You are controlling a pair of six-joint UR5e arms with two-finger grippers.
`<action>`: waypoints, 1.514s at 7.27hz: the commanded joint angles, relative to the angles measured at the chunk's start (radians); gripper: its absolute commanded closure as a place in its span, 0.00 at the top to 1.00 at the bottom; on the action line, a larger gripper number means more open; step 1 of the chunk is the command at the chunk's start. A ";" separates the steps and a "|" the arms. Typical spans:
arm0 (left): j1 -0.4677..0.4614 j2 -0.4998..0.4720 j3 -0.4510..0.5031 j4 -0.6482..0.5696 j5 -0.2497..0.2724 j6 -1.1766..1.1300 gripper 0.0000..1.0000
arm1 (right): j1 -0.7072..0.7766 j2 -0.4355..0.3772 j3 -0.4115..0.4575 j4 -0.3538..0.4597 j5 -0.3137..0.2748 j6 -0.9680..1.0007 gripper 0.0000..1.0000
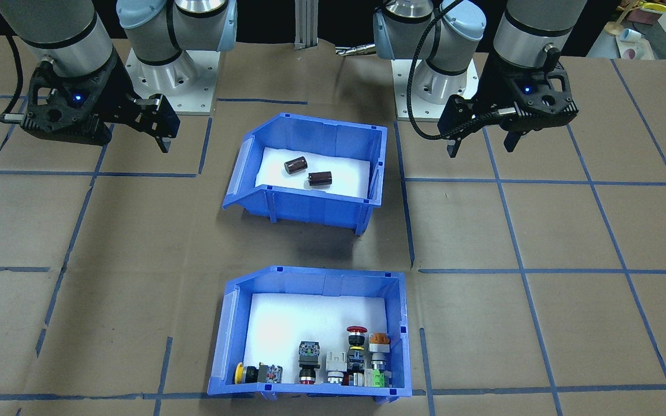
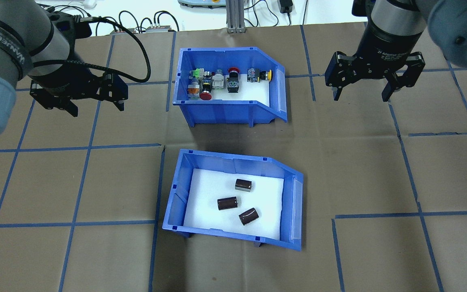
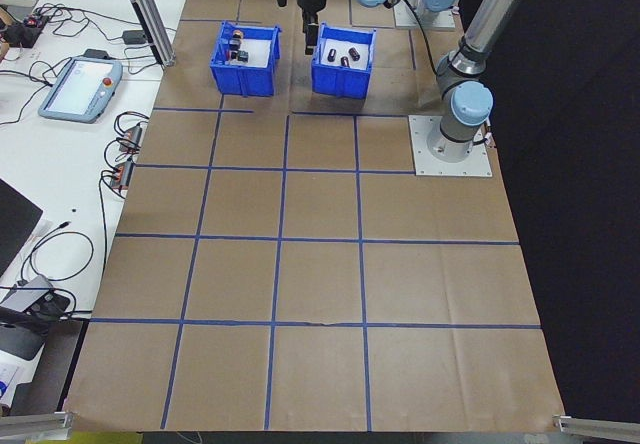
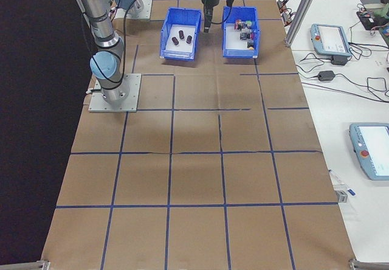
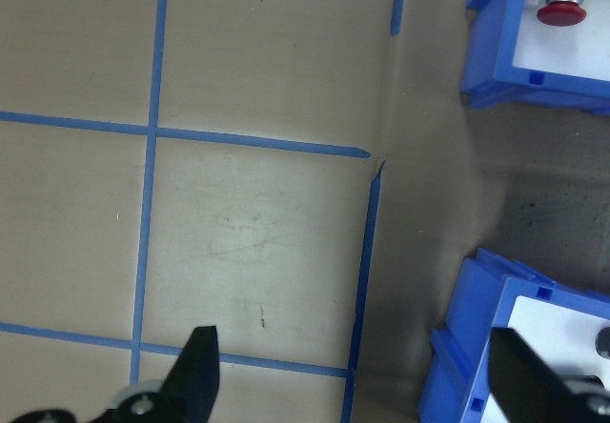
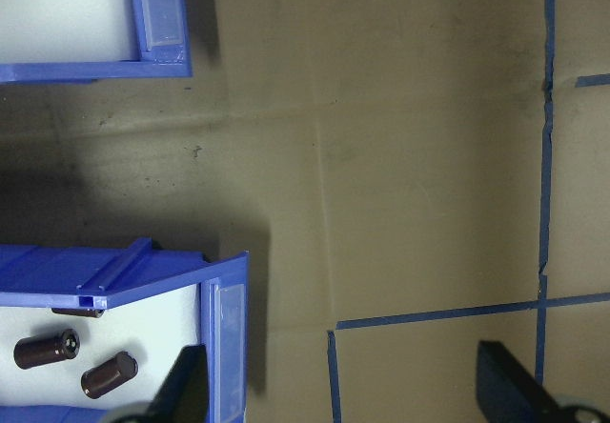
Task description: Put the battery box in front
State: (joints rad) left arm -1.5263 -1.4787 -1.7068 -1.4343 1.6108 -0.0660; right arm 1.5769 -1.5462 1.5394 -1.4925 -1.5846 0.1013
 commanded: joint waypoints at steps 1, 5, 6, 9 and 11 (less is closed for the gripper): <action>0.000 0.003 0.001 0.000 0.000 0.000 0.99 | 0.000 0.001 0.001 0.000 0.000 0.000 1.00; -0.002 0.011 -0.001 -0.002 -0.003 -0.001 0.99 | 0.000 0.001 0.001 0.000 0.000 0.000 1.00; -0.005 0.033 0.001 -0.003 0.001 -0.001 0.99 | 0.000 0.001 0.001 0.000 0.002 0.000 1.00; -0.006 0.044 -0.020 -0.015 0.000 0.003 0.99 | 0.002 0.001 -0.011 0.000 -0.009 0.001 1.00; -0.024 0.052 -0.077 -0.018 -0.061 -0.001 0.99 | 0.003 0.003 -0.015 -0.005 0.000 -0.059 1.00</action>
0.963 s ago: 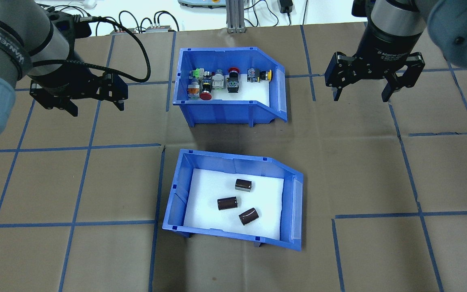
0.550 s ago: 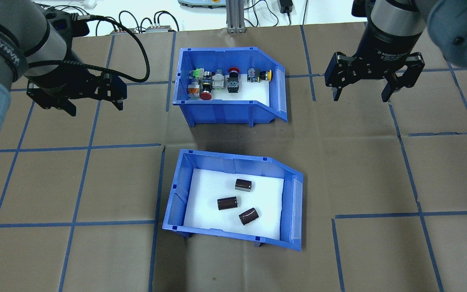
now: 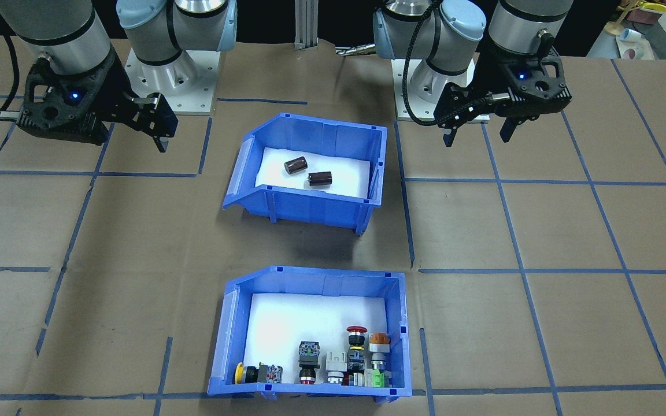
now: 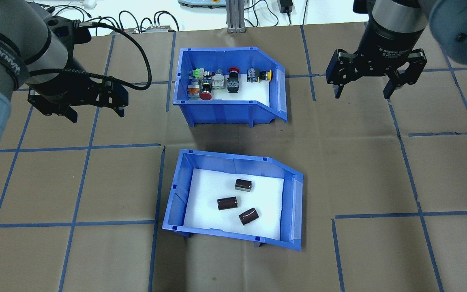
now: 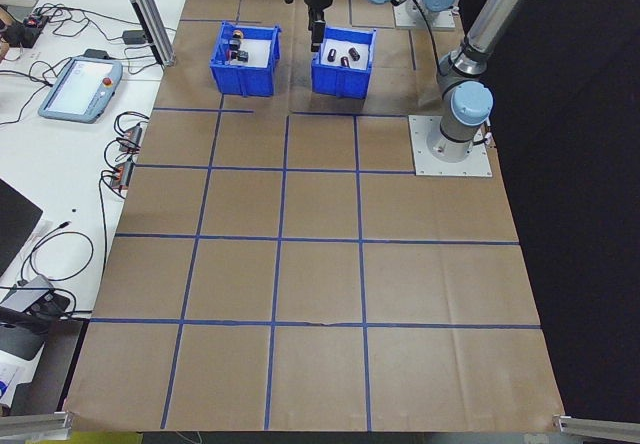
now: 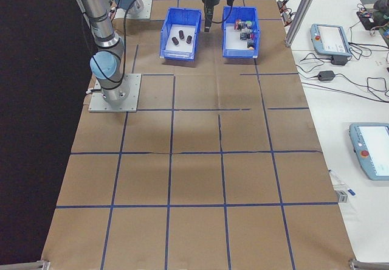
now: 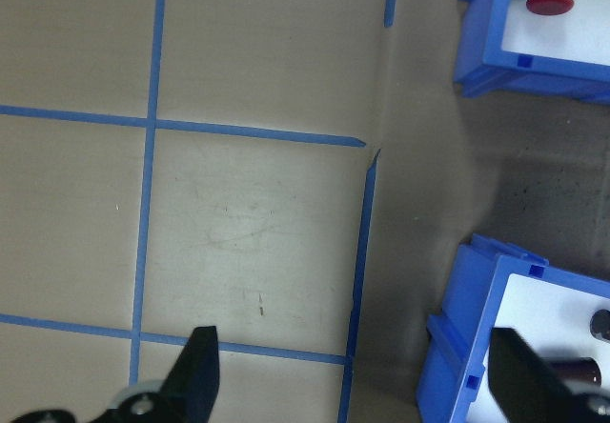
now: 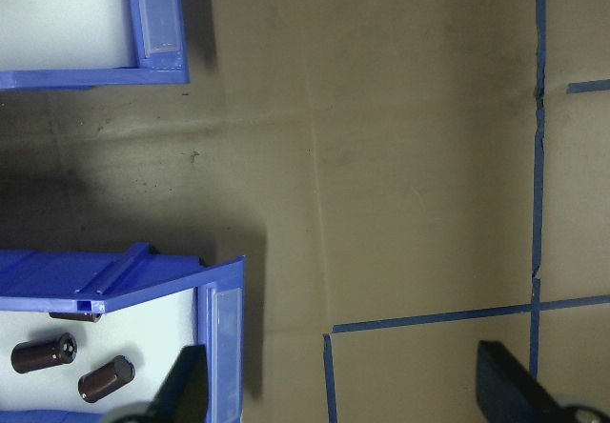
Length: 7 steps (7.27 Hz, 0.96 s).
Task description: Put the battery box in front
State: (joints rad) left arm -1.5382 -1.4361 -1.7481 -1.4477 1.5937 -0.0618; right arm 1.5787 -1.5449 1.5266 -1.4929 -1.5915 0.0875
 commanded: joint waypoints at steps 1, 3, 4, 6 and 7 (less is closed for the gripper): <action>-0.016 0.032 -0.056 -0.003 -0.053 -0.016 0.99 | 0.003 0.020 -0.008 -0.048 0.008 -0.192 1.00; -0.032 0.049 -0.063 0.001 -0.055 -0.029 0.99 | 0.012 0.086 -0.046 -0.053 0.012 -0.320 1.00; -0.098 0.043 -0.067 0.003 -0.052 -0.035 0.99 | 0.015 0.133 -0.089 -0.058 0.013 -0.424 1.00; -0.245 0.054 -0.137 0.050 -0.049 -0.117 0.99 | 0.081 0.247 -0.202 -0.063 0.013 -0.659 1.00; -0.266 0.057 -0.167 0.102 -0.046 -0.308 0.99 | 0.137 0.303 -0.251 -0.063 0.013 -0.763 1.00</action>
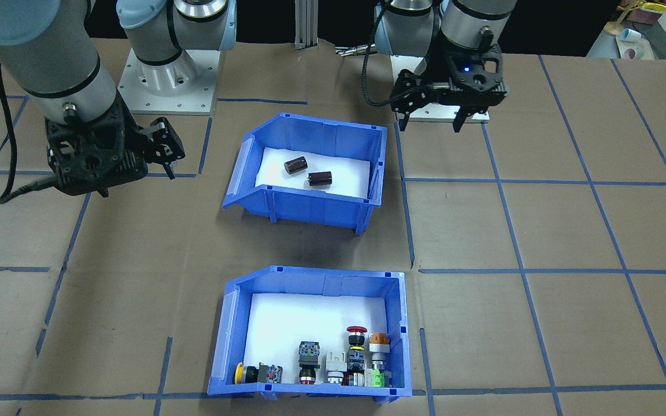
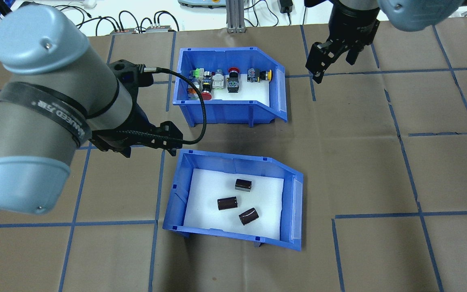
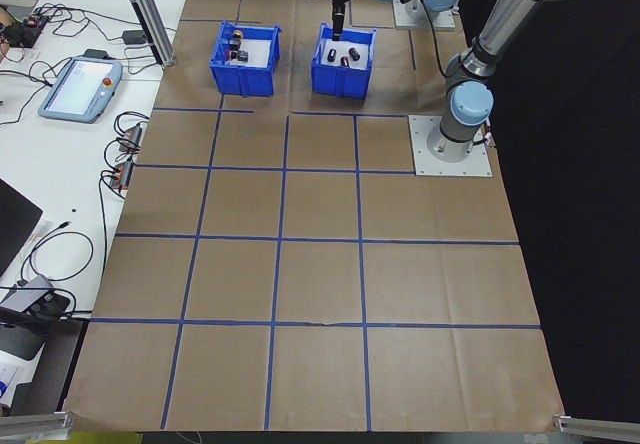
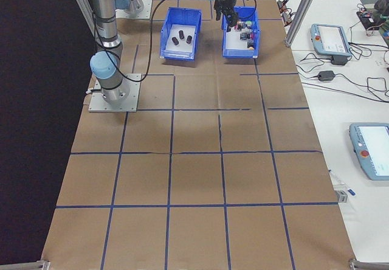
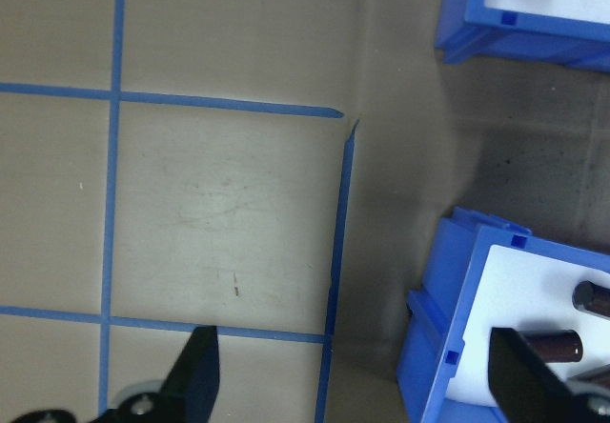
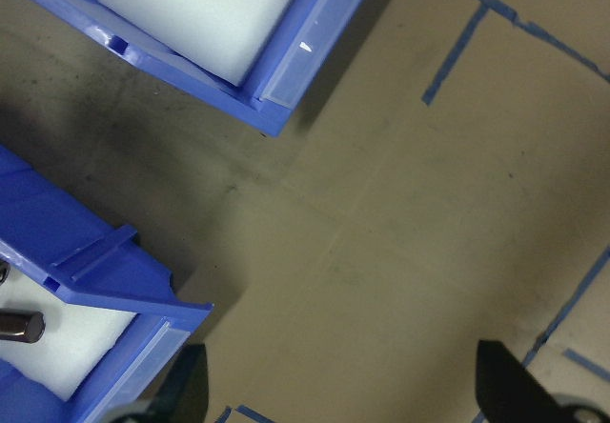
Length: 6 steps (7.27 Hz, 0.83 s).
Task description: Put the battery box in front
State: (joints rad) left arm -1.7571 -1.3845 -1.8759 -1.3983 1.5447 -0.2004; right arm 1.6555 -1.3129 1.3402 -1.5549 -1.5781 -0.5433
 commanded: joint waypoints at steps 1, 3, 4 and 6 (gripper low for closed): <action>-0.050 0.005 -0.058 0.055 -0.006 -0.391 0.99 | 0.117 0.116 -0.113 -0.001 -0.002 -0.235 1.00; -0.114 0.039 -0.139 0.048 -0.005 -0.827 0.99 | 0.194 0.191 -0.180 -0.031 0.000 -0.430 1.00; -0.149 0.062 -0.173 0.048 -0.006 -1.031 0.98 | 0.236 0.233 -0.205 -0.087 -0.002 -0.455 1.00; -0.179 0.064 -0.228 0.047 -0.053 -1.277 0.98 | 0.321 0.337 -0.274 -0.132 -0.005 -0.484 1.00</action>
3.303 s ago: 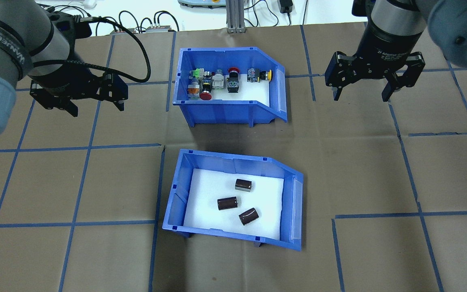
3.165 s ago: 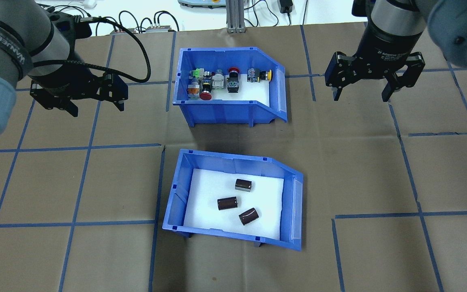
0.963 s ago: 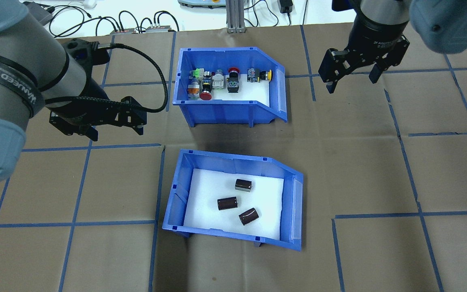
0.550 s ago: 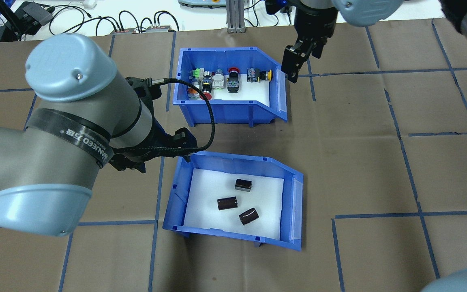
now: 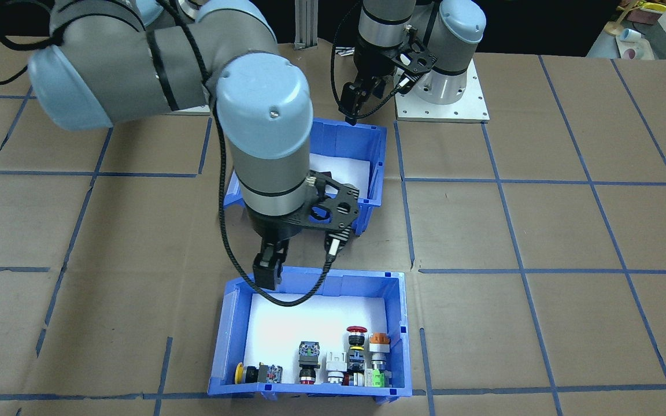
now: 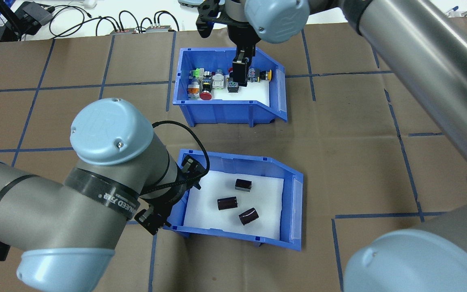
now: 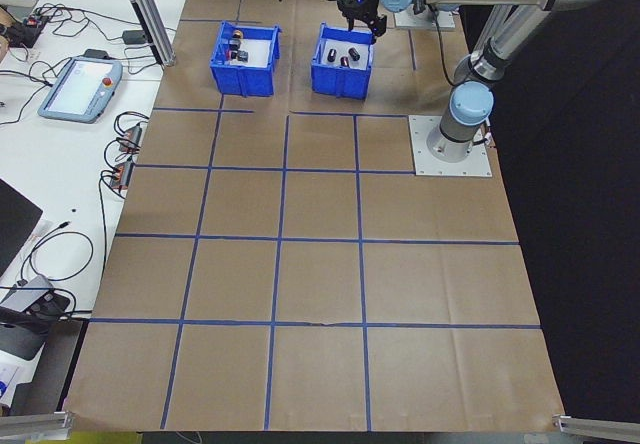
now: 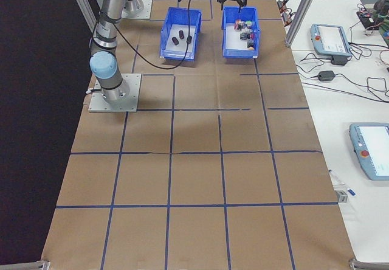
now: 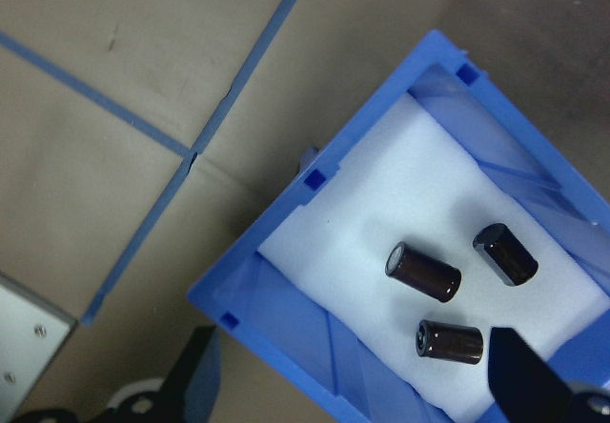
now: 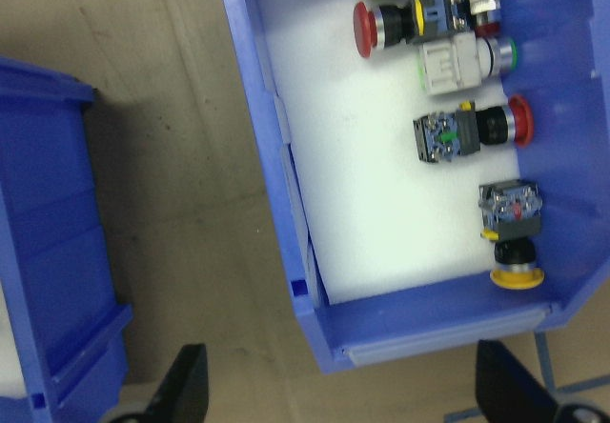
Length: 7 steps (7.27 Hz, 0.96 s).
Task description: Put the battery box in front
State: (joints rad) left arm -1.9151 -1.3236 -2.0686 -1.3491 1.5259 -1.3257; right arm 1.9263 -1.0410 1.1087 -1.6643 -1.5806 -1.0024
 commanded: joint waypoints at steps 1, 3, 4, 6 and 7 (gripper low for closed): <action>-0.039 0.012 -0.089 0.007 -0.062 -0.226 0.98 | 0.074 0.109 -0.091 -0.023 -0.004 -0.071 1.00; -0.044 -0.002 -0.129 0.138 -0.063 -0.243 0.98 | 0.074 0.156 -0.089 -0.022 0.001 -0.170 1.00; -0.044 0.001 -0.174 0.190 -0.063 -0.248 0.98 | 0.073 0.168 -0.072 -0.022 -0.002 -0.220 1.00; -0.045 -0.003 -0.217 0.251 -0.061 -0.341 0.98 | 0.068 0.167 -0.006 -0.058 -0.010 -0.216 1.00; -0.045 -0.011 -0.234 0.280 -0.061 -0.345 0.98 | 0.074 0.171 0.011 -0.101 -0.013 -0.197 1.00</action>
State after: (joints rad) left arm -1.9601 -1.3275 -2.2794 -1.1037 1.4645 -1.6501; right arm 1.9974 -0.8737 1.0911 -1.7210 -1.5900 -1.2123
